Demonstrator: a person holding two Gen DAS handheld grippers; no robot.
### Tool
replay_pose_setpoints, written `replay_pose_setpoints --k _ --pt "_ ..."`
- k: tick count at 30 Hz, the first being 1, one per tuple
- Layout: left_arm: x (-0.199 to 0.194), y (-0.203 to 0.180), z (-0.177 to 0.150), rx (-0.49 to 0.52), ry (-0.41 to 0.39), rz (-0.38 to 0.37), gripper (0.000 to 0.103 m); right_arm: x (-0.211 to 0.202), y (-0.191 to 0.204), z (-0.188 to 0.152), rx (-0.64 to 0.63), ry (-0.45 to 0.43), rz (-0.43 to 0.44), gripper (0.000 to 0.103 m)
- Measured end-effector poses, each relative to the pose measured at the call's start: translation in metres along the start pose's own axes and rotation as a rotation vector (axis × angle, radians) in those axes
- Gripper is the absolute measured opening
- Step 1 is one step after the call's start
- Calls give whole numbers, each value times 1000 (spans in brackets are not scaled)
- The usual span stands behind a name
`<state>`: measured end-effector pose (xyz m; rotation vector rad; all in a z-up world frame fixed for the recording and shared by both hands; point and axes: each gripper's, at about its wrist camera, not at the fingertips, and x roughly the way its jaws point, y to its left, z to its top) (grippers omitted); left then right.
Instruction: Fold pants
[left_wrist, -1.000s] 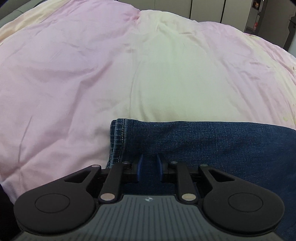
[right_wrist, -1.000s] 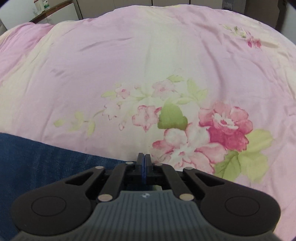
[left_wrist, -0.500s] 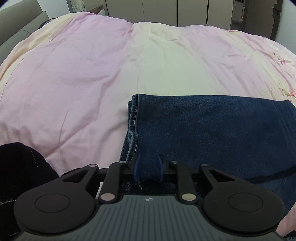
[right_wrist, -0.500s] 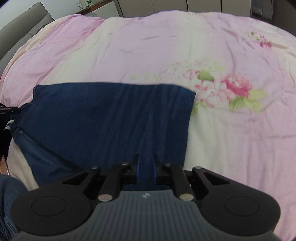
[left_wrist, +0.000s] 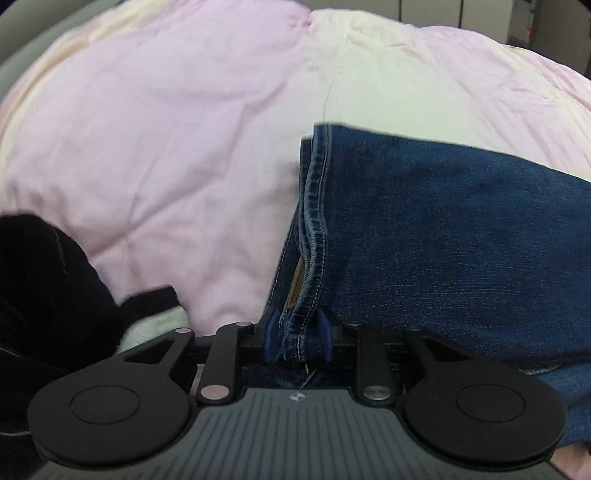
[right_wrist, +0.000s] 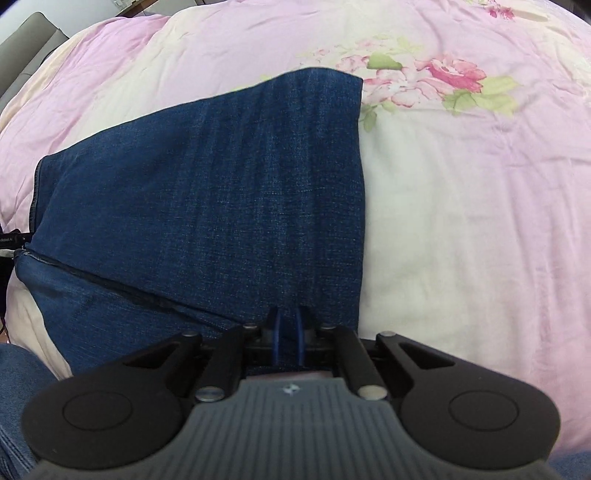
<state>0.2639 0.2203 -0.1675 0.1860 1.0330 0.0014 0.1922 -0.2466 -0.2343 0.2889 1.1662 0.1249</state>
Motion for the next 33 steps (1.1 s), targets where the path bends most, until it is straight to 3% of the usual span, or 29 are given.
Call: replay_pose_setpoints --k 2,3,4,7,13,16,19,26,33 --pt "-21 -5 3 34 -49 -20 31 -12 3 1 -21 -9 21 26" --pt "-32 -8 5 45 -75 -41 31 -19 2 4 -30 -21 27 40" --pt "-42 -13 8 59 -98 -62 31 -27 2 5 -37 -37 23 45" --pt "-63 -42 19 155 -134 -138 31 -41 -9 10 -17 -53 35 47" --pt "-69 -126 24 469 -129 -255 31 -39 -37 19 60 -56 61 60" --pt "-61 -161 18 628 -80 -281 31 -33 -39 20 30 -38 85 60" --pt "-45 -182 13 726 -23 -272 31 -25 -34 22 -55 -6 72 60" --pt "-9 -195 11 794 63 -279 31 0 -48 42 -62 -1 123 60" --pt "13 -198 15 815 106 -297 31 34 -62 57 38 16 215 59"
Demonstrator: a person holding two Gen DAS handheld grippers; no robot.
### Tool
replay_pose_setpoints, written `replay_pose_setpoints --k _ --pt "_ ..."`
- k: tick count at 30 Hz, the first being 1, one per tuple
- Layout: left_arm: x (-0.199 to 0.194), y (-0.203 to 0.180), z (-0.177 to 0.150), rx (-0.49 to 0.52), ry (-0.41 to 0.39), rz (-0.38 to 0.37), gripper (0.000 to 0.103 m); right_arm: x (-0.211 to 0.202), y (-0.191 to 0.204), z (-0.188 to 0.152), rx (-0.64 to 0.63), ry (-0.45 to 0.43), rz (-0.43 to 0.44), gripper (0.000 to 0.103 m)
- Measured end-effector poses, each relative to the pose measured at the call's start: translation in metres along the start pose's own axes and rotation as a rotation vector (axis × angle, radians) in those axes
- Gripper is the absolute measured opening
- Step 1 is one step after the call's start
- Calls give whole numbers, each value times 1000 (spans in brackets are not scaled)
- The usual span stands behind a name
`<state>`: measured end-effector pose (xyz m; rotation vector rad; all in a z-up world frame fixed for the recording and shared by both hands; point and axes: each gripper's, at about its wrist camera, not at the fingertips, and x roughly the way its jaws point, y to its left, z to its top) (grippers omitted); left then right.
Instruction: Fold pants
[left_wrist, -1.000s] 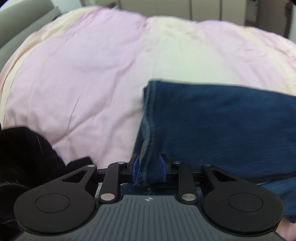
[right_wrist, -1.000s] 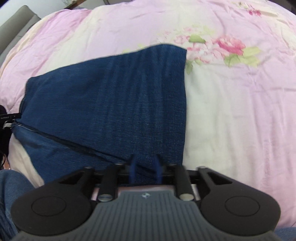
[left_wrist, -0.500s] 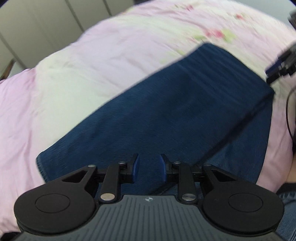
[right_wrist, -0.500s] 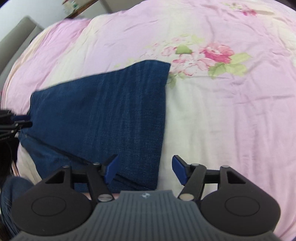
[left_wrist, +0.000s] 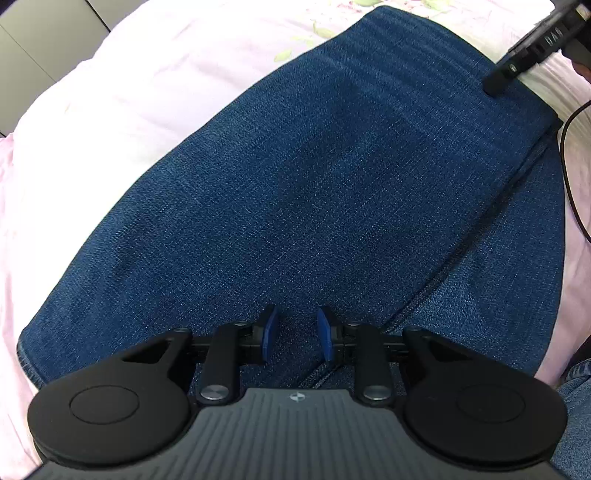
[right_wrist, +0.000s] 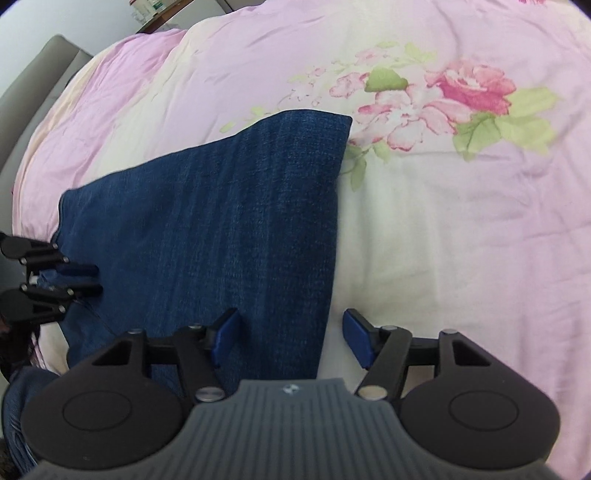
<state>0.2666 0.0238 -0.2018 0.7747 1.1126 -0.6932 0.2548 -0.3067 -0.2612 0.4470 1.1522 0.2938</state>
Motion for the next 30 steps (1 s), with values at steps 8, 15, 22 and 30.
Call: replay_pose_setpoints --k 8,15,22,30 --pt "2 -2 -3 6 -5 17 31 4 -20 9 113 -22 108 29" --pt "-3 -10 -11 -2 -21 55 31 -29 14 16 46 -38 105 9" --pt "-12 -38 -15 34 -50 129 31 -75 81 31 28 -47 139 8" --pt "-85 -8 -51 -118 -188 132 31 -102 177 60 -20 -26 170 8"
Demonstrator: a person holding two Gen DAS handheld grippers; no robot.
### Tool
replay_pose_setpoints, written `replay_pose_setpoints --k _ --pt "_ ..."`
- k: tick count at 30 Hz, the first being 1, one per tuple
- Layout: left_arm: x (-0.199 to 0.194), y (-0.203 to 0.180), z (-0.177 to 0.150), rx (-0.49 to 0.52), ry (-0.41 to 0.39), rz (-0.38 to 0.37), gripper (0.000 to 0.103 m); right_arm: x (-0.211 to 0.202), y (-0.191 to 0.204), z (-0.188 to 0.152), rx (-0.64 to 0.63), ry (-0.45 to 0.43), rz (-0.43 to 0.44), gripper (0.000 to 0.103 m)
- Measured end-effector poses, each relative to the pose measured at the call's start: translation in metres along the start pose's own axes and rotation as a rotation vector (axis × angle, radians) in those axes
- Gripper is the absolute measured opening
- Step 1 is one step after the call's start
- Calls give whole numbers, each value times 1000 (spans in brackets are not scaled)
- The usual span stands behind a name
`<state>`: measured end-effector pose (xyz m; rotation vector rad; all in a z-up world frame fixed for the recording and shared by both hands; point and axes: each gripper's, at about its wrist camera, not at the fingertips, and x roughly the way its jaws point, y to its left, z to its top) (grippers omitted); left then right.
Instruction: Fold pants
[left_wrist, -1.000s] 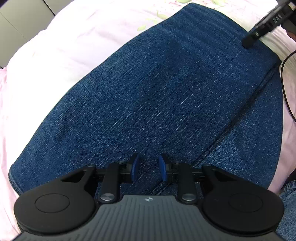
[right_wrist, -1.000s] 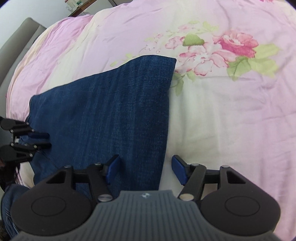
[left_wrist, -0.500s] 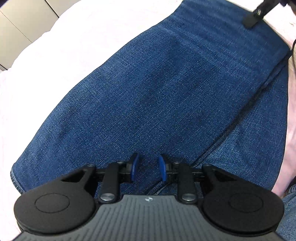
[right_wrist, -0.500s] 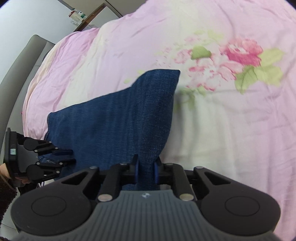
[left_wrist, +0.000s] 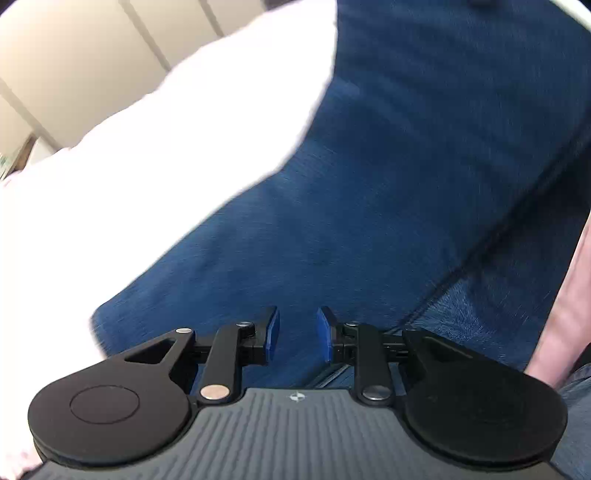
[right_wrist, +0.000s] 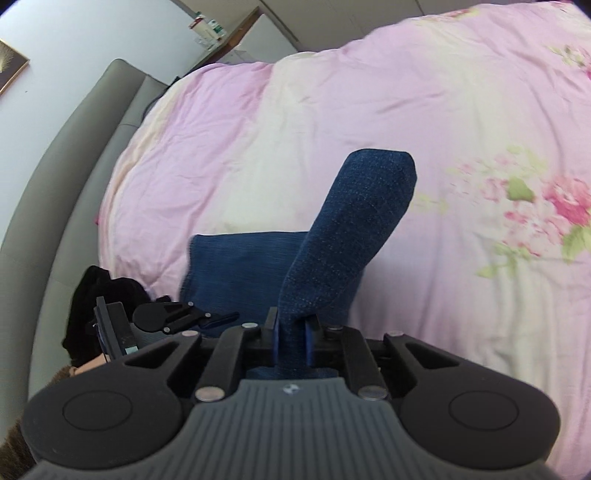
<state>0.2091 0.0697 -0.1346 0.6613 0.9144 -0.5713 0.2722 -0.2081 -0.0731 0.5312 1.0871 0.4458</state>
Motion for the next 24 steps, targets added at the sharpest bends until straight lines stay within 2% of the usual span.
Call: replay_pose_setpoints --k 7,12,15,19,24 --pt "-65 69 -39 -157 -49 3 31 44 92 23 -64 39 90 10" --pt "-84 99 -68 -250 -66 15 31 110 146 32 -42 98 189 10" --pt "-87 115 -83 -293 -51 34 31 158 174 33 -34 145 216 10" --pt "-83 144 -87 -324 -12 65 31 228 194 31 -18 203 188 10" --pt "-69 167 -103 -364 -7 48 31 301 189 27 50 249 130 11"
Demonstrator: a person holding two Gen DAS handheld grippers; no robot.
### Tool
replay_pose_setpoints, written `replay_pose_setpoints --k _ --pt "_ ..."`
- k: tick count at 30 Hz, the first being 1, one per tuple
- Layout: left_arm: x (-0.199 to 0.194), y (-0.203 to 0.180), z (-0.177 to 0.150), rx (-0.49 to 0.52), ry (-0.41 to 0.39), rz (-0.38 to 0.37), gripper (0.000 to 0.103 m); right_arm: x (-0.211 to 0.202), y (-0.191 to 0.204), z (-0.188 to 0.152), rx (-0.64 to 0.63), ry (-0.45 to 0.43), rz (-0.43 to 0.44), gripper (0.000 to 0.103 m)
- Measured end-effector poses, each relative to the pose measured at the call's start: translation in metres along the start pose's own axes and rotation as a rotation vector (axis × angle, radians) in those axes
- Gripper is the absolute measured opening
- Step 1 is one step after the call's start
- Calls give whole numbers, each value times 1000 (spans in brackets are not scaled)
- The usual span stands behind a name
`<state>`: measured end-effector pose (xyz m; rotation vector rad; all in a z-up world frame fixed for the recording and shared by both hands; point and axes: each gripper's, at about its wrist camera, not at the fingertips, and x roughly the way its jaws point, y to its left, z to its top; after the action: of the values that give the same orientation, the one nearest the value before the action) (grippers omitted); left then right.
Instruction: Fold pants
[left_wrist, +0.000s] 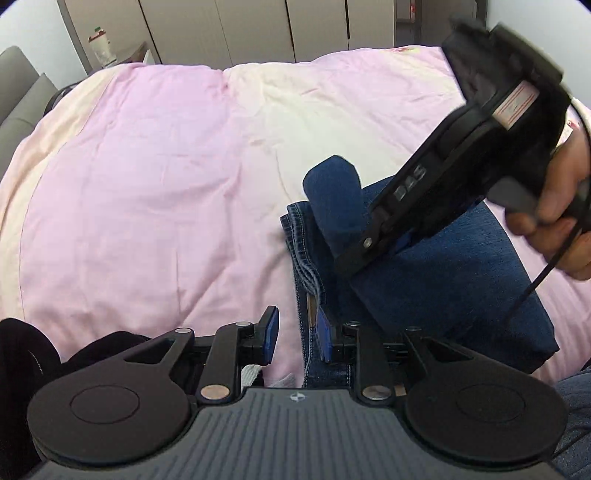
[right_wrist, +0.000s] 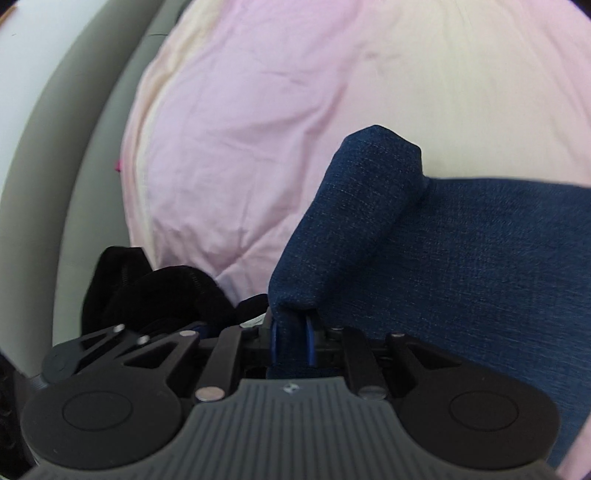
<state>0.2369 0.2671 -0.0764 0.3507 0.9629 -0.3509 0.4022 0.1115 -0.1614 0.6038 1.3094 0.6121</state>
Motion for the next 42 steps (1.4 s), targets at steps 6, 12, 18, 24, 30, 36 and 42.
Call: replay_pose_setpoints --k 6,12,18,24,30,36,42 --pt "-1 4 3 -40 1 -53 37 37 -3 -1 0 21 -37 22" --pt "-8 -4 5 -122 -5 -128 60 5 -4 -5 -9 -32 13 34" --pt "11 -26 -5 -113 103 -59 60 -79 -20 -34 -144 -155 -59 37" --pt "42 -38 -13 -71 197 18 34 -117 -63 -98 -228 -177 -200 29" --pt "78 -55 -18 22 281 83 31 -85 -85 -143 -335 -137 -279 7" --pt "98 -54 -28 38 288 70 31 -61 -97 -152 -357 -142 -314 0" --pt "89 -55 -28 54 279 92 31 -60 -107 -152 -334 -134 -316 0"
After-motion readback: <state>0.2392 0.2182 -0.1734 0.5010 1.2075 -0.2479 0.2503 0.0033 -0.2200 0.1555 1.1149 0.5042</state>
